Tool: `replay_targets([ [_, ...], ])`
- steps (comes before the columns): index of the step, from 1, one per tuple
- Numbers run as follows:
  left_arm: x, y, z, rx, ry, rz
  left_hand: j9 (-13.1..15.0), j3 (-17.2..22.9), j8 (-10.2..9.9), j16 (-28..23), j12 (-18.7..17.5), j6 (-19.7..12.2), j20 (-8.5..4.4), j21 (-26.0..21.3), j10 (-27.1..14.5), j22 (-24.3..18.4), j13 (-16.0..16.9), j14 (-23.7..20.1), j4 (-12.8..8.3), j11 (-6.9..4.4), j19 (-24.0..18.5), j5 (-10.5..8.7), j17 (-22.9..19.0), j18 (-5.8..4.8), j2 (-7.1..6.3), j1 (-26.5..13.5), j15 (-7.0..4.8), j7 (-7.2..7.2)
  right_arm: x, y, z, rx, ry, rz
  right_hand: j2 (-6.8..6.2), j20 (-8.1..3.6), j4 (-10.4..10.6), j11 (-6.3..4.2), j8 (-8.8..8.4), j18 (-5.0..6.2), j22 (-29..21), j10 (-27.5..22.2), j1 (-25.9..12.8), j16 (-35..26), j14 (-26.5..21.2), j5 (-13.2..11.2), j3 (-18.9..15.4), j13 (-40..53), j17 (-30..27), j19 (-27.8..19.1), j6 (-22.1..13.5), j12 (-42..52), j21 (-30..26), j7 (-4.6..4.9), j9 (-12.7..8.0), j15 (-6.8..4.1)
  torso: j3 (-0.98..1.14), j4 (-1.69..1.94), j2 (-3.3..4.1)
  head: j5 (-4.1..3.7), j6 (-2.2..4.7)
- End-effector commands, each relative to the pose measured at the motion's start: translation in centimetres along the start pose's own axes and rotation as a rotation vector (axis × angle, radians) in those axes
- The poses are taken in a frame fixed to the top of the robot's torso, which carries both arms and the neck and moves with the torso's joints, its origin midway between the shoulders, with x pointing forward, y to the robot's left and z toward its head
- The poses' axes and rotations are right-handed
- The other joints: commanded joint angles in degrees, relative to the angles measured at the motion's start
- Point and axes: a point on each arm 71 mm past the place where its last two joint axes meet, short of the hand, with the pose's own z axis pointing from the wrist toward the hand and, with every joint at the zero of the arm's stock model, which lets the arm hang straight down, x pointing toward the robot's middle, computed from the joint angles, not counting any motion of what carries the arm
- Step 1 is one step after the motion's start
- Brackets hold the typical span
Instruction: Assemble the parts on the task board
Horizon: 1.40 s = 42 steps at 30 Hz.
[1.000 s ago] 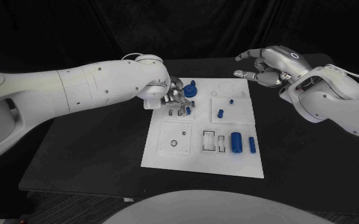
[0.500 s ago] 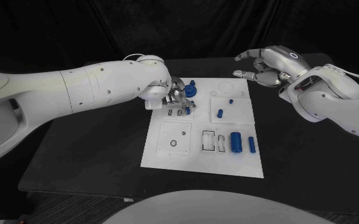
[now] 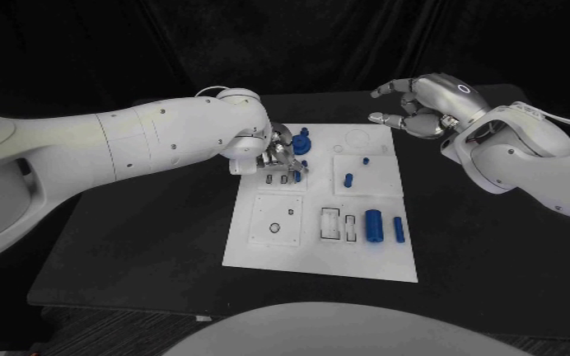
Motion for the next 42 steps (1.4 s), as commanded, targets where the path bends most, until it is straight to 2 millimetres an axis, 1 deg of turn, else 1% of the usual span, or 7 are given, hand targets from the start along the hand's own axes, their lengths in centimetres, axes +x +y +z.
replay_targets([
  [1, 0.3, -0.3, 0.1, 0.017, 0.02, 0.012, 0.3, 0.8, -0.6, 0.2, -0.2, 0.5, -0.23, -0.3, 6.2, 14.2, 15.0, 6.1, -0.4, -0.38, 4.9, 0.57, 15.1, -0.01, -0.15, 0.8, -0.11, -0.08, 0.1, 0.0, 0.0, 0.001, 0.008, 0.001, -0.07, 0.07, -0.2, 0.35, -0.36, 0.63, 5.1, 1.5, 0.6, -0.2, 3.4, 0.4, -0.3, 10.1, 6.6, -0.5, 0.1, -0.4, -0.3, 0.07, -0.1, 0.3, 0.02, 0.0, -0.03, 0.04, 0.0],
  [13, 0.4, -0.2, 0.2, 0.017, 0.027, 0.013, 1.6, 3.9, -2.5, 0.2, -0.2, 1.0, -0.36, -0.4, 6.2, 14.2, 15.0, 6.1, -2.6, -0.53, 4.8, 3.83, 15.1, 0.0, -0.88, 1.8, -0.25, -0.22, 0.2, -0.1, -0.1, 0.008, 0.013, 0.001, -0.15, 0.1, -0.6, 0.37, -0.4, 0.65, 5.1, 1.5, 1.3, -0.3, 3.4, 0.6, -0.3, 10.0, 6.5, -0.5, 0.2, -0.4, -0.6, 0.09, -0.3, 0.31, 0.0, -0.01, 0.0, 0.03, 0.0],
  [19, 0.3, -0.1, 0.2, 0.015, 0.027, 0.011, 2.8, 7.6, -4.0, 0.2, -0.2, 1.4, -0.45, -0.5, 6.2, 14.1, 15.0, 6.1, -4.3, -0.6, 4.7, 7.98, 15.1, 0.02, -1.95, 2.1, -0.32, -0.28, 0.2, -0.1, -0.1, 0.011, 0.015, 0.001, -0.14, 0.1, -0.6, 0.38, -0.41, 0.66, 5.1, 1.4, 1.4, -0.4, 3.4, 0.6, -0.2, 10.0, 6.4, -0.5, 0.2, -0.4, -0.6, 0.1, -0.3, 0.32, -0.01, 0.01, -0.02, -0.01, 0.0],
  [27, 0.2, 0.5, 0.1, 0.008, 0.018, 0.001, 4.3, 12.6, -5.1, 0.2, -0.2, 1.9, -0.48, -0.5, 6.2, 14.1, 15.0, 6.1, -5.6, -0.62, 4.7, 9.6, 15.1, 0.03, -3.72, 0.9, -0.35, -0.26, 0.2, -0.3, -0.2, 0.017, 0.018, 0.001, -0.08, 0.11, -0.7, 0.39, -0.41, 0.7, 5.0, 1.4, 1.6, -0.5, 3.3, 0.7, -0.2, 9.9, 6.4, -0.6, 0.2, -0.5, -0.9, 0.12, -0.4, 0.32, -0.03, 0.01, -0.01, -0.07, 0.0],
  [29, 0.2, 0.7, 0.0, 0.007, 0.012, -0.005, 5.3, 15.4, -5.7, 0.2, -0.2, 2.2, -0.47, -0.6, 6.2, 14.1, 15.0, 6.1, -6.1, -0.61, 4.7, 9.77, 15.1, 0.05, -4.81, -0.5, -0.35, -0.23, 0.2, -0.3, -0.2, 0.018, 0.02, 0.001, -0.08, 0.11, -0.7, 0.39, -0.41, 0.71, 5.0, 1.3, 1.6, -0.5, 3.3, 0.7, -0.2, 9.9, 6.3, -0.6, 0.2, -0.5, -0.9, 0.12, -0.4, 0.32, -0.04, 0.0, -0.03, -0.04, 0.0],
  [37, 0.1, 1.2, -0.2, 0.008, 0.002, -0.017, 6.1, 17.9, -6.3, 0.2, -0.2, 2.4, -0.47, -0.6, 6.2, 14.1, 15.0, 6.1, -6.6, -0.61, 4.6, 10.02, 15.1, 0.06, -5.67, -1.5, -0.35, -0.21, 0.3, -0.4, -0.4, 0.025, 0.026, 0.002, -0.05, 0.11, -0.7, 0.4, -0.41, 0.71, 5.0, 1.3, 1.6, -0.5, 3.3, 0.7, -0.2, 9.9, 6.3, -0.6, 0.2, -0.5, -0.9, 0.13, -0.4, 0.33, -0.05, 0.0, -0.06, 0.04, 0.0],
  [42, 0.1, 1.4, -0.3, 0.012, -0.006, -0.023, 7.3, 21.2, -6.9, 0.2, -0.2, 2.8, -0.47, -0.6, 6.2, 14.1, 15.0, 6.1, -7.4, -0.6, 4.6, 12.33, 15.1, 0.06, -6.79, -2.9, -0.35, -0.17, 0.4, -0.5, -0.4, 0.027, 0.029, 0.003, -0.05, 0.11, -0.7, 0.4, -0.41, 0.71, 5.0, 1.3, 1.6, -0.5, 3.3, 0.7, -0.2, 9.9, 6.3, -0.6, 0.2, -0.5, -0.9, 0.13, -0.4, 0.33, -0.07, 0.02, -0.09, 0.12, 0.0],
])
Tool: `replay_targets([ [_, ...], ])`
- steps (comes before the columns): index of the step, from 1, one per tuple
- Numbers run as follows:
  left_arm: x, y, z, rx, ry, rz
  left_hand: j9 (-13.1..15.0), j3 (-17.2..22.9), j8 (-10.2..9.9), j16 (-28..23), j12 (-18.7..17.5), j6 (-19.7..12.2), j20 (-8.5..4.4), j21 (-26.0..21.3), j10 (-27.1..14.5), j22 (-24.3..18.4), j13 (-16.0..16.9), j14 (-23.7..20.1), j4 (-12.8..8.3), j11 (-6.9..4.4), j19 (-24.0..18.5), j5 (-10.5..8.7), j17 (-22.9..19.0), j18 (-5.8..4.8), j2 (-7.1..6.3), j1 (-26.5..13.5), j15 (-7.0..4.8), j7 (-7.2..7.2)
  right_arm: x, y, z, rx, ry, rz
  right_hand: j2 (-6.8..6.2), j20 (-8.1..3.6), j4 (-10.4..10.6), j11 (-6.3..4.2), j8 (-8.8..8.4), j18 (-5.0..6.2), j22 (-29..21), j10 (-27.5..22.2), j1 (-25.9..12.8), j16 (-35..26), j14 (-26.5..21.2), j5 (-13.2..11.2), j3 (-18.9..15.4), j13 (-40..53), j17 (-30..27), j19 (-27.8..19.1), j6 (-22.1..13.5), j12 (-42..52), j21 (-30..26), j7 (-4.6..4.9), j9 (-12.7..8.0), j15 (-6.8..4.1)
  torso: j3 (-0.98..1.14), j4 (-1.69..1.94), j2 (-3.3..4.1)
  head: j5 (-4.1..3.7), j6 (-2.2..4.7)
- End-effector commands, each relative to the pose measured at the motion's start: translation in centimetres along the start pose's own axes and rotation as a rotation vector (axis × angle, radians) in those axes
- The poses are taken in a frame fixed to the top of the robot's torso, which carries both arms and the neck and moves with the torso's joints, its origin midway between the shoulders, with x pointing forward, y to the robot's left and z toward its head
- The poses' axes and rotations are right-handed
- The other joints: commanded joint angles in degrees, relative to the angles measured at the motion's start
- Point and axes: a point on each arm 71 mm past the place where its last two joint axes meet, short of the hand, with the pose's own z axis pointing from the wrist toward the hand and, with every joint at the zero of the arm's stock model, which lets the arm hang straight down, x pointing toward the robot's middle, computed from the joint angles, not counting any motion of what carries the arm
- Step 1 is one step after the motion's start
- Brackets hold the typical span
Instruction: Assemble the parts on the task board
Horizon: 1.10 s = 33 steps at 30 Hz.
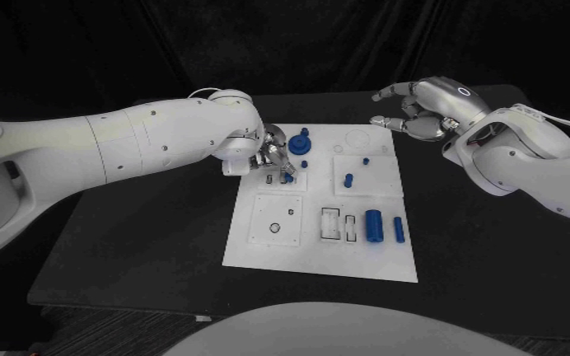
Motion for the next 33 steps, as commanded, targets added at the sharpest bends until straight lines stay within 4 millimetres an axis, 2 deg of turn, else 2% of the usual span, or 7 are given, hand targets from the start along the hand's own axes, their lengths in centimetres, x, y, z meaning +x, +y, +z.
replay_targets([
  [1, 0.1, -0.1, -0.1, 0.021, -0.011, -0.008, 0.4, 2.4, -0.3, 0.2, -0.2, 0.6, -0.28, -0.1, 6.1, 14.2, 14.9, 6.1, -1.4, -0.24, 4.5, 0.7, 15.1, 0.04, -0.58, -1.0, -0.33, -0.21, 0.1, -0.2, -0.1, 0.016, 0.008, 0.0, 0.02, -0.1, -0.2, 0.4, -0.18, 0.71, 5.0, 1.3, 0.4, -0.3, 3.3, 0.3, 0.0, 9.9, 6.3, -0.4, 0.2, -0.3, -0.4, 0.13, -0.1, 0.33, -0.01, 0.01, -0.02, 0.04, 0.0],
  [3, 0.1, 0.0, -0.1, 0.021, -0.013, -0.011, 1.0, 3.8, -0.4, 0.2, -0.2, 1.0, -0.32, -0.1, 6.1, 14.2, 14.9, 6.1, -1.6, -0.27, 4.5, 1.65, 15.1, 0.04, -1.04, -1.7, -0.36, -0.3, 0.1, -0.2, -0.1, 0.018, 0.01, 0.001, 0.02, -0.1, -0.2, 0.4, -0.18, 0.71, 5.0, 1.3, 0.4, -0.3, 3.3, 0.3, 0.0, 9.9, 6.3, -0.4, 0.2, -0.3, -0.4, 0.13, -0.1, 0.33, -0.01, 0.01, -0.02, 0.04, 0.0],
  [6, 0.1, 0.2, -0.2, 0.02, -0.017, -0.015, 1.2, 4.2, -0.5, 0.2, -0.2, 1.0, -0.3, -0.2, 6.1, 14.2, 14.9, 6.1, -1.7, -0.28, 4.5, 1.8, 15.1, 0.05, -1.27, -1.9, -0.4, -0.28, 0.2, -0.2, -0.1, 0.02, 0.012, 0.001, 0.1, -0.09, -0.2, 0.41, -0.18, 0.74, 5.0, 1.3, 0.4, -0.4, 3.3, 0.2, 0.0, 9.8, 6.2, -0.5, 0.3, -0.3, -0.6, 0.15, -0.1, 0.34, 0.0, -0.01, 0.01, 0.12, 0.0],
  [14, 0.0, 0.9, -0.4, 0.01, -0.019, -0.022, 1.3, 4.4, -0.5, 0.2, -0.2, 1.0, -0.3, -0.2, 6.1, 14.1, 14.9, 6.1, -1.7, -0.27, 4.4, 1.79, 15.1, 0.08, -1.35, -2.1, -0.4, -0.26, 0.2, -0.3, -0.2, 0.023, 0.017, 0.001, 0.1, -0.09, -0.2, 0.41, -0.18, 0.74, 5.0, 1.3, 0.4, -0.4, 3.3, 0.2, 0.0, 9.8, 6.2, -0.5, 0.3, -0.3, -0.6, 0.15, -0.1, 0.34, -0.05, 0.02, 0.05, 0.14, 0.0],
  [21, 0.0, 1.2, -0.4, 0.002, -0.018, -0.024, 1.4, 4.6, -0.6, 0.2, -0.2, 0.9, -0.3, -0.3, 6.1, 14.1, 14.9, 6.1, -1.7, -0.26, 4.3, 1.68, 15.1, 0.09, -1.42, -2.3, -0.39, -0.24, 0.3, -0.3, -0.2, 0.024, 0.021, 0.002, 0.1, -0.09, -0.2, 0.41, -0.18, 0.74, 5.0, 1.3, 0.4, -0.4, 3.3, 0.2, 0.0, 9.8, 6.2, -0.5, 0.3, -0.3, -0.6, 0.15, -0.1, 0.34, 0.0, 0.01, 0.0, 0.26, 0.0],
  [33, 0.0, 1.6, -0.4, -0.006, -0.01, -0.024, 1.7, 5.8, -1.2, 0.2, -0.2, 0.6, -0.26, -0.5, 6.1, 13.9, 14.9, 6.1, -1.8, -0.14, 4.0, 0.86, 15.1, 0.18, -1.59, -3.0, -0.32, -0.09, 0.5, -0.4, -0.2, 0.029, 0.029, 0.003, 0.17, -0.08, -0.1, 0.43, -0.18, 0.76, 5.0, 1.2, 0.4, -0.5, 3.2, 0.2, -0.1, 9.8, 6.1, -0.5, 0.3, -0.4, -0.7, 0.16, -0.2, 0.36, -0.04, 0.01, 0.06, 0.39, 0.0],
])
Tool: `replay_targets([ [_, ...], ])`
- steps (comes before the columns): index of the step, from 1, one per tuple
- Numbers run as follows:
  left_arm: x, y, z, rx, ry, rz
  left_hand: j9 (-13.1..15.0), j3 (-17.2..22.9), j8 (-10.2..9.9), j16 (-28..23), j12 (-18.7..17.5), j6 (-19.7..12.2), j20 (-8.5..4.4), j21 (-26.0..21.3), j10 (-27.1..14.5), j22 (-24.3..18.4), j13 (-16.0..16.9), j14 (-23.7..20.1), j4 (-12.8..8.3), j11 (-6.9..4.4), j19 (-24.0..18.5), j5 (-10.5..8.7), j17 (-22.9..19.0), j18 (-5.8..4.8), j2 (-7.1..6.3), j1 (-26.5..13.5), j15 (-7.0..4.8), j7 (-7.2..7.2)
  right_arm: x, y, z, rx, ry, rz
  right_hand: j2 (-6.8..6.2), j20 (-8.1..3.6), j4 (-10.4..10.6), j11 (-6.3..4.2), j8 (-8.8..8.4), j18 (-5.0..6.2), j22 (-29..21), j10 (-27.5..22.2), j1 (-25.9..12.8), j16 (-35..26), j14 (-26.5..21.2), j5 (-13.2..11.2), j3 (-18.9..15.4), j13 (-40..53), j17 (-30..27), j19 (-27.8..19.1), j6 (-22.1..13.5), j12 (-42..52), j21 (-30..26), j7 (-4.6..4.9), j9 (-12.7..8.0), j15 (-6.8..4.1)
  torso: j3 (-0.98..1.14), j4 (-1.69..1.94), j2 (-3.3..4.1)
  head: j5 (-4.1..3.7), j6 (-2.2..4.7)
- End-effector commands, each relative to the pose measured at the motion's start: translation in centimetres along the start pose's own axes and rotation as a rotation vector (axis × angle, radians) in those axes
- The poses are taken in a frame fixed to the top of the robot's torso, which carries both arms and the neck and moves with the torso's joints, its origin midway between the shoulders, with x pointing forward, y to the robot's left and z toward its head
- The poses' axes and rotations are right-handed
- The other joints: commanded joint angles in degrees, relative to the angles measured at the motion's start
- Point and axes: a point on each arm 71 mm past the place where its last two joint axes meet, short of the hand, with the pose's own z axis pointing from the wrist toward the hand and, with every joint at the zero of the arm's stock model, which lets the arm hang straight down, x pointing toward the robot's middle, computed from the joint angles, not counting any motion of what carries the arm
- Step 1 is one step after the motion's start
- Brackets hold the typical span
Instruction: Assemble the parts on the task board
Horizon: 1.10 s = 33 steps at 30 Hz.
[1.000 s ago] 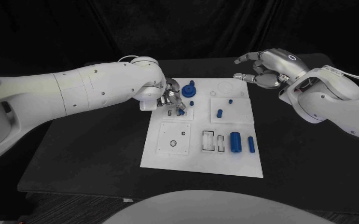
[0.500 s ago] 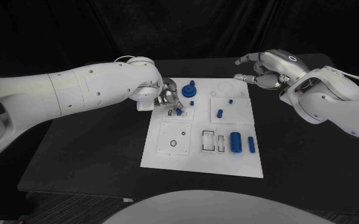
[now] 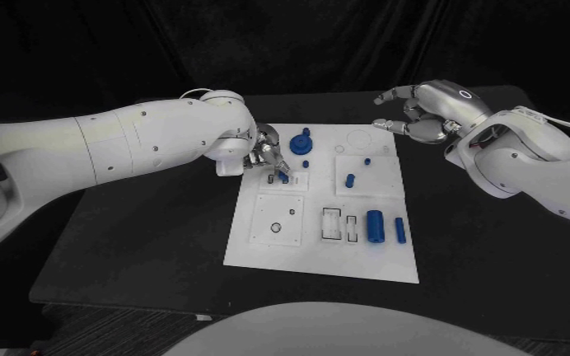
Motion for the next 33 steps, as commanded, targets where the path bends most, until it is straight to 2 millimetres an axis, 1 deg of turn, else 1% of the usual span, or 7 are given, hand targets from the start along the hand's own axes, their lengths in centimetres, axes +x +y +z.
replay_targets([
  [1, 0.2, -0.02, 0.07, 0.009, 0.01, 0.003, 0.1, 1.8, -0.3, 0.2, -0.2, -0.1, -0.26, -0.2, 6.1, 13.9, 14.9, 6.1, -1.4, -0.17, 4.0, -0.26, 15.1, 0.18, -0.1, -0.6, -0.32, -0.18, 0.14, -0.17, -0.06, 0.019, 0.008, 0.001, 0.17, -0.08, -0.1, 0.43, -0.19, 0.75, 5.0, 1.2, 0.4, -0.3, 3.2, 0.2, -0.1, 9.8, 6.1, -0.5, 0.3, -0.4, -0.3, 0.16, -0.1, 0.36, 0.0, -0.02, 0.04, -0.03, 0.0],
  [8, 0.36, 0.18, 0.08, 0.005, 0.016, 0.003, 0.1, 2.0, -0.4, 0.2, -0.2, -0.2, -0.25, -0.3, 6.1, 13.8, 14.9, 6.1, -1.5, -0.15, 3.9, -0.37, 15.1, 0.21, -0.13, -0.6, -0.3, -0.17, 0.19, -0.24, -0.09, 0.024, 0.013, 0.001, 0.17, -0.08, -0.1, 0.43, -0.19, 0.75, 5.0, 1.2, 0.4, -0.3, 3.2, 0.2, -0.1, 9.8, 6.1, -0.5, 0.3, -0.4, -0.3, 0.16, -0.1, 0.36, 0.05, -0.03, -0.02, -0.04, 0.0],
  [19, 0.68, 0.3, 0.2, 0.007, 0.023, 0.002, 0.2, 2.2, -0.5, 0.2, -0.2, -0.2, -0.23, -0.4, 6.1, 13.7, 14.9, 6.1, -1.5, -0.12, 3.7, -0.52, 15.1, 0.25, -0.17, -0.8, -0.28, -0.13, 0.27, -0.29, -0.05, 0.028, 0.018, 0.001, 0.17, -0.08, -0.1, 0.43, -0.19, 0.75, 5.0, 1.2, 0.4, -0.3, 3.2, 0.2, -0.1, 9.8, 6.1, -0.5, 0.3, -0.4, -0.3, 0.16, -0.1, 0.36, 0.07, -0.08, -0.04, 0.03, 0.0],
  [25, 0.9, 0.17, 0.34, 0.012, 0.027, 0.002, 0.2, 2.2, -0.5, 0.2, -0.2, -0.2, -0.23, -0.4, 6.1, 13.7, 14.9, 6.1, -1.5, -0.12, 3.7, -0.52, 15.1, 0.25, -0.17, -0.8, -0.28, -0.13, 0.31, -0.31, -0.03, 0.03, 0.021, 0.001, 0.17, -0.08, -0.1, 0.43, -0.19, 0.75, 5.0, 1.2, 0.4, -0.3, 3.2, 0.2, -0.1, 9.8, 6.1, -0.5, 0.3, -0.4, -0.3, 0.16, -0.1, 0.36, 0.06, -0.03, 0.03, -0.12, 0.0],
  [29, 0.98, 0.1, 0.4, 0.016, 0.028, 0.002, 0.3, 2.5, -0.6, 0.2, -0.2, -0.2, -0.22, -0.4, 6.1, 13.7, 14.9, 6.1, -1.6, -0.09, 3.7, -0.67, 15.1, 0.26, -0.15, -0.9, -0.25, -0.09, 0.32, -0.33, -0.03, 0.031, 0.023, 0.001, 0.23, -0.06, 0.0, 0.45, -0.2, 0.77, 5.0, 1.2, 0.4, -0.4, 3.2, 0.1, -0.1, 9.7, 6.0, -0.5, 0.4, -0.5, -0.5, 0.18, -0.2, 0.37, 0.04, 0.02, 0.03, -0.06, 0.0],
  [33, 1.01, 0.06, 0.46, 0.019, 0.027, 0.001, 0.3, 2.6, -0.6, 0.2, -0.2, -0.3, -0.21, -0.5, 6.1, 13.7, 14.9, 6.1, -1.6, -0.08, 3.6, -0.73, 15.1, 0.28, -0.13, -0.9, -0.24, -0.08, 0.34, -0.34, -0.01, 0.031, 0.024, 0.001, 0.28, -0.05, 0.1, 0.46, -0.21, 0.78, 4.9, 1.1, 0.3, -0.4, 3.2, 0.0, -0.2, 9.7, 6.0, -0.6, 0.4, -0.5, -0.6, 0.18, -0.2, 0.38, 0.02, -0.03, 0.04, 0.01, 0.0],
])
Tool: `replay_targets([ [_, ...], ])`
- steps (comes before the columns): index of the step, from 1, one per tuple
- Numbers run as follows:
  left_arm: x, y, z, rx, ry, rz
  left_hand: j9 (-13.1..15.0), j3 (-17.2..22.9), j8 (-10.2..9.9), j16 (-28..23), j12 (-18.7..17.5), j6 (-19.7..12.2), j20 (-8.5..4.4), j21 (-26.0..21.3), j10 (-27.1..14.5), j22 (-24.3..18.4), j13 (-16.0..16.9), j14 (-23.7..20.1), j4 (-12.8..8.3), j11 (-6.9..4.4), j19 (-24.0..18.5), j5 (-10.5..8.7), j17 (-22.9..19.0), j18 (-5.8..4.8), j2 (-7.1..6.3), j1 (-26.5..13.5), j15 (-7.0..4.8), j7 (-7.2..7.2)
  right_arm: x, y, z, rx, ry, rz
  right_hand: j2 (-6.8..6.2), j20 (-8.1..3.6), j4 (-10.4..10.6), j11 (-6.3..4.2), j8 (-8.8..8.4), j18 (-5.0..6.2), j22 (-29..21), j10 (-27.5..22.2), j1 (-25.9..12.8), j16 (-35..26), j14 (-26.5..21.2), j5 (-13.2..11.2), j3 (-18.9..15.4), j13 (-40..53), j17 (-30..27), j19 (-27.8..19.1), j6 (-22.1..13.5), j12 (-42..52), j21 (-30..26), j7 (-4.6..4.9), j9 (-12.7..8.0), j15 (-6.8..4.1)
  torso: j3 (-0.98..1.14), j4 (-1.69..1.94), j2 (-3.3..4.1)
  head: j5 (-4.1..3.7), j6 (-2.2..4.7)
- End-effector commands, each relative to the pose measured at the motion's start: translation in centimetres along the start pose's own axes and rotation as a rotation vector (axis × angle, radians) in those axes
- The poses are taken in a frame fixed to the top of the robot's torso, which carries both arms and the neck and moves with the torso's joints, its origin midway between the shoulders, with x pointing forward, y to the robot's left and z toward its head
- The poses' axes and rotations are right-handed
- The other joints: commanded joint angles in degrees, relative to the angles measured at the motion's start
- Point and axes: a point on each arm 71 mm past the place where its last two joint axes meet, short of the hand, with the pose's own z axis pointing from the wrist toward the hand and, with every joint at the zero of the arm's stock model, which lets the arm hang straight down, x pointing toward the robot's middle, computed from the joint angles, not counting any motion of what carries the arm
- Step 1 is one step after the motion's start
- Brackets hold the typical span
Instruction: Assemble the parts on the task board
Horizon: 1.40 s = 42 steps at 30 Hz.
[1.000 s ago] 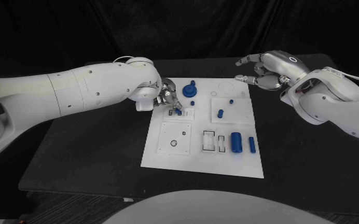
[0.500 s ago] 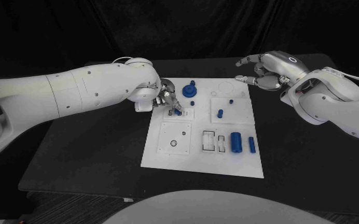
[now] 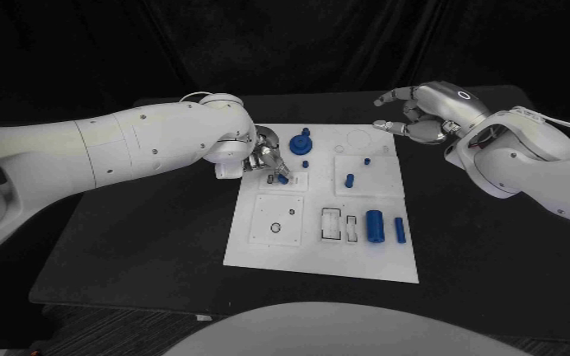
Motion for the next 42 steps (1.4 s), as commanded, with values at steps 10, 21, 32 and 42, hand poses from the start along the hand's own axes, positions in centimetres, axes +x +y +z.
replay_targets([
  [10, 0.52, -0.19, 0.36, 0.016, 0.018, 0.006, 0.6, 1.7, -1.6, 0.2, -0.2, 0.0, 0.05, -0.6, 6.1, 13.5, 14.9, 6.1, -0.2, 0.18, 3.3, -7.23, 15.1, 0.38, 0.79, -1.9, 0.03, 0.08, 0.17, -0.21, -0.02, 0.023, 0.012, 0.0, 0.3, 0.15, 0.1, 0.46, -0.22, 0.81, 4.9, 1.1, 0.3, -0.3, 3.2, 0.0, -0.2, 9.6, 5.9, -0.4, 0.4, -0.2, -0.4, 0.19, -0.1, 0.39, -0.03, -0.03, 0.03, 0.1, 0.0],
  [21, 0.34, 0.04, 0.29, 0.022, -0.007, -0.012, 1.4, 3.5, -2.3, 0.2, -0.2, 0.4, 0.04, -0.5, 6.1, 13.6, 14.9, 6.1, -1.7, 0.12, 3.4, -1.75, 15.1, 0.35, 0.54, -0.9, -0.02, 0.02, 0.16, -0.35, -0.09, 0.029, 0.016, -0.001, 0.31, 0.15, 0.1, 0.46, -0.23, 0.83, 4.8, 1.1, 0.3, -0.3, 3.2, 0.0, -0.2, 9.6, 5.9, -0.4, 0.4, -0.2, -0.5, 0.19, -0.1, 0.39, -0.05, -0.06, 0.04, 0.0, 0.0],
  [32, 0.31, 0.21, 0.15, 0.023, -0.021, -0.022, 1.5, 3.6, -2.3, 0.2, -0.2, 0.5, 0.04, -0.6, 6.1, 13.6, 14.9, 6.1, -1.8, 0.11, 3.3, -1.46, 15.1, 0.36, 0.5, -0.9, -0.02, 0.03, 0.23, -0.46, -0.18, 0.033, 0.018, -0.001, 0.31, 0.15, 0.1, 0.46, -0.23, 0.83, 4.8, 1.1, 0.3, -0.3, 3.2, 0.0, -0.2, 9.6, 5.9, -0.4, 0.4, -0.2, -0.5, 0.19, -0.1, 0.39, -0.08, -0.04, -0.06, -0.05, 0.0],
  [42, 0.27, 0.23, 0.12, 0.025, -0.029, -0.026, 1.5, 3.6, -2.4, 0.2, -0.2, 0.5, 0.05, -0.7, 6.1, 13.5, 14.9, 6.1, -1.8, 0.11, 3.2, -1.25, 15.1, 0.4, 0.46, -0.9, -0.02, 0.03, 0.32, -0.56, -0.27, 0.036, 0.022, 0.0, 0.4, 0.17, 0.2, 0.48, -0.25, 0.84, 4.8, 1.0, 0.2, -0.3, 3.1, -0.1, -0.2, 9.6, 5.8, -0.5, 0.4, -0.3, -0.6, 0.21, -0.2, 0.41, -0.06, -0.05, -0.12, -0.02, 0.0],
])
